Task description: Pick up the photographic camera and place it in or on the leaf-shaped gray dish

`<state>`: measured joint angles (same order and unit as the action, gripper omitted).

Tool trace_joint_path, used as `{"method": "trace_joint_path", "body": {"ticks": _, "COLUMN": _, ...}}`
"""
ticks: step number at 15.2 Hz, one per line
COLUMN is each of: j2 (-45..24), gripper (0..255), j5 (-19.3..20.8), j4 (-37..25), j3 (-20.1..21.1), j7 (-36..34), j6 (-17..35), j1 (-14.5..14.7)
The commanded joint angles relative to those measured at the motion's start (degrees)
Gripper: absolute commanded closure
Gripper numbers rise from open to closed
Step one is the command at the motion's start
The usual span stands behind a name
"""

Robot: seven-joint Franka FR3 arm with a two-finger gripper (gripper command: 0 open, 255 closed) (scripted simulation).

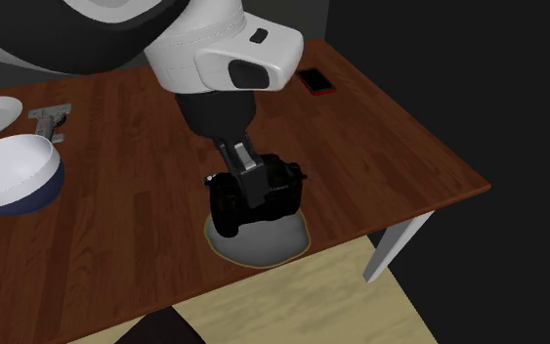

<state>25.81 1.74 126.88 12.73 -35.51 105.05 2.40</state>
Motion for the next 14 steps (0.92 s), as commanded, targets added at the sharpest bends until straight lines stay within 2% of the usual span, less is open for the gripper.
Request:
{"method": "trace_joint_path", "body": {"ticks": 1, "j2": -0.03, "gripper": 255, "j5": -0.01, "j4": 1.66, "j3": 0.11, "j7": -0.21, "j6": 1.76, "j1": 0.05}}
{"method": "trace_joint_path", "body": {"ticks": 5, "j2": -0.27, "gripper": 255, "j5": 0.00, "j4": 4.94, "j3": 0.32, "j7": -0.58, "j6": 5.26, "j1": 0.11}}
{"method": "trace_joint_path", "body": {"ticks": 13, "j2": -0.27, "gripper": 255, "j5": 0.00, "j4": 4.94, "j3": 0.32, "j7": -0.58, "j6": 5.26, "j1": 0.11}}
{"method": "trace_joint_path", "body": {"ticks": 14, "j2": -0.26, "gripper": 0, "j5": -0.01, "j4": 4.95, "j3": 0.32, "j7": -0.59, "j6": 5.26, "j1": 0.11}}
